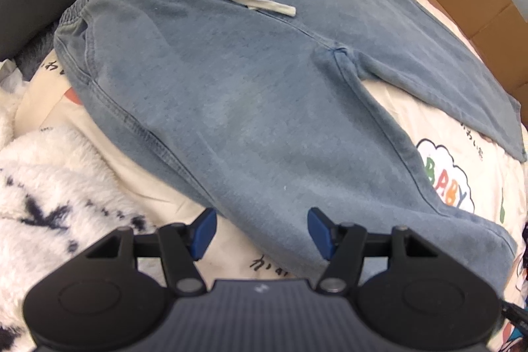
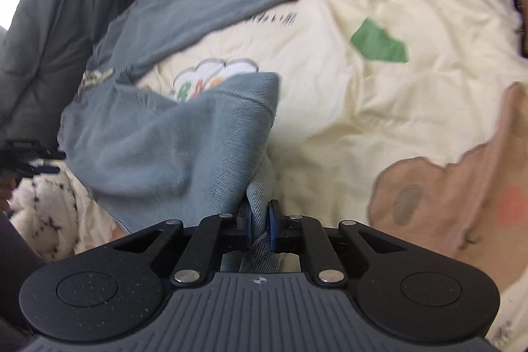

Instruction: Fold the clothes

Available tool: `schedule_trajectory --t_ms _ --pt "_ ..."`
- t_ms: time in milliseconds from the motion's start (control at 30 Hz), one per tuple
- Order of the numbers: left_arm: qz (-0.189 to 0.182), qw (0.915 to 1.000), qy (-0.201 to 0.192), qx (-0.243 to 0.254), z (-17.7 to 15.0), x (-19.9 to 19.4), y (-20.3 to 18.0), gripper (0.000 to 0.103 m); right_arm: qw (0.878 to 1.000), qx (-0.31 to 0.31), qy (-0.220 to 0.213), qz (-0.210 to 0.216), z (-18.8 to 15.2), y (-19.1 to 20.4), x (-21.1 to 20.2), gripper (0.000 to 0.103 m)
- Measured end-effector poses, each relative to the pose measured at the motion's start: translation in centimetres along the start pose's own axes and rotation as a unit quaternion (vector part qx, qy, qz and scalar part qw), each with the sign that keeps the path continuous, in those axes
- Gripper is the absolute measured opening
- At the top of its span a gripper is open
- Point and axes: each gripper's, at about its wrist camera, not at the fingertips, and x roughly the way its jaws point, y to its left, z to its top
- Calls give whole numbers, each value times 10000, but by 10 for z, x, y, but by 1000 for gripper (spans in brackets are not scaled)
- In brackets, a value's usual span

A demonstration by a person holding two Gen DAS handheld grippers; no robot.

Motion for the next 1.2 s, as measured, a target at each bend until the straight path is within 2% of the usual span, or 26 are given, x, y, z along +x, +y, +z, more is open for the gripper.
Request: schedule_trajectory --t_ms 267,467,567,633,833,900,1200 --pt "-134 9999 17 -62 -5 7 -2 64 9991 104 -401 34 7 13 -62 5" --pt "-185 9998 0 -79 -8 7 -3 64 9978 46 -655 61 9 25 -89 3" --pt "-196 9998 -5 -104 -9 6 -2 64 9986 98 -527 31 5 22 -79 4" --pt "-197 9997 2 -112 -9 6 -3 64 9990 198 -383 -68 -1 14 -64 13" --pt "-119 9999 8 -1 -7 1 -2 64 9978 563 -283 -211 -19 -12 -40 20" --pt "-71 10000 18 -3 -6 0 0 64 9971 644 -341 -214 -24 -18 -43 28" --pt "30 10000 49 36 -1 2 -5 64 9914 943 -588 -696 -33 -64 -46 28"
